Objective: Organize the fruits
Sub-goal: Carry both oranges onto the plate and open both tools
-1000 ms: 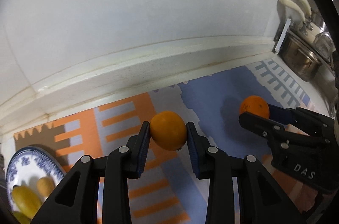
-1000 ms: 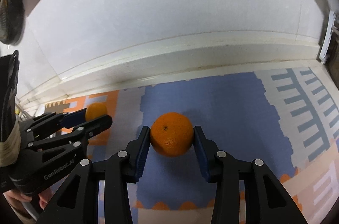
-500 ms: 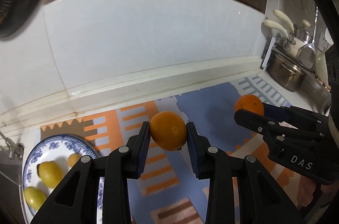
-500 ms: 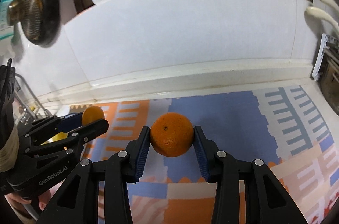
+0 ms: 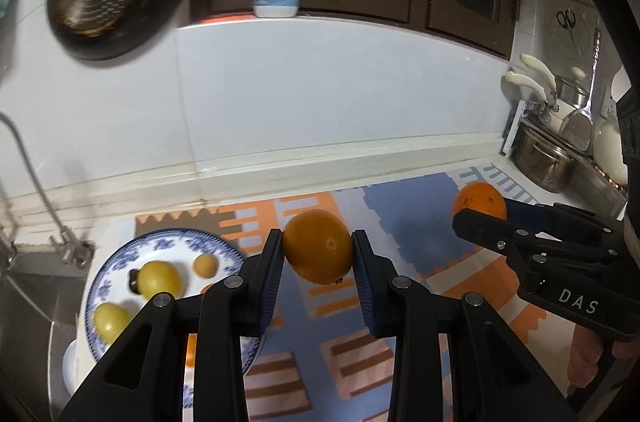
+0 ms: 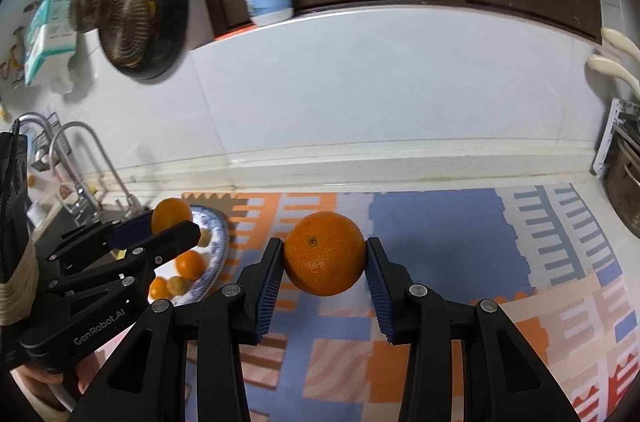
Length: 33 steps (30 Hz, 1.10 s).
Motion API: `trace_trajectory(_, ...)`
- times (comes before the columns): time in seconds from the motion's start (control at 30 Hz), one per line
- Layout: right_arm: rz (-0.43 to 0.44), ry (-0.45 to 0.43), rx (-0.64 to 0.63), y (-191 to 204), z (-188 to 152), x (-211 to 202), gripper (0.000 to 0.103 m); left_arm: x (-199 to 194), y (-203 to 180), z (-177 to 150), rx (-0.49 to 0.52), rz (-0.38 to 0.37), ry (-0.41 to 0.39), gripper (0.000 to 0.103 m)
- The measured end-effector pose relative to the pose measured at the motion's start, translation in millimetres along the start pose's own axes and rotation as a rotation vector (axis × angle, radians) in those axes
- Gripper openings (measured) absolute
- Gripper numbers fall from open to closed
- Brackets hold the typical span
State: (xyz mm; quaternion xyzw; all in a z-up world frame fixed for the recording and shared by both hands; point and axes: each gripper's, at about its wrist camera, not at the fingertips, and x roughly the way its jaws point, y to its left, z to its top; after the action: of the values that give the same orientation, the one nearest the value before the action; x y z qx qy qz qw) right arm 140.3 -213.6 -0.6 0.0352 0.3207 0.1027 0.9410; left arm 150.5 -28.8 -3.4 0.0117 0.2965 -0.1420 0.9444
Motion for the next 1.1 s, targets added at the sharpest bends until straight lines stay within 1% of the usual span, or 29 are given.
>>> trace_trajectory(0.27, 0.047, -0.013, -0.050, 33, -6, -11, 0.042, -29, 24, -17, -0.035, 0.057, -0.012, 0.033)
trace_trajectory(0.43, 0.080, -0.006, -0.074, 53, -10, -9, 0.042, -44, 41, -28, -0.055, 0.095, -0.010, 0.033)
trace_trajectory(0.83, 0.152, 0.037, -0.120, 102, -17, 15, 0.042, -60, 86, -50, -0.099, 0.166, 0.024, 0.033)
trace_trajectory(1.1, 0.171, 0.072, -0.159, 132, -24, 41, 0.042, -56, 115, -58, -0.088, 0.176, 0.058, 0.033)
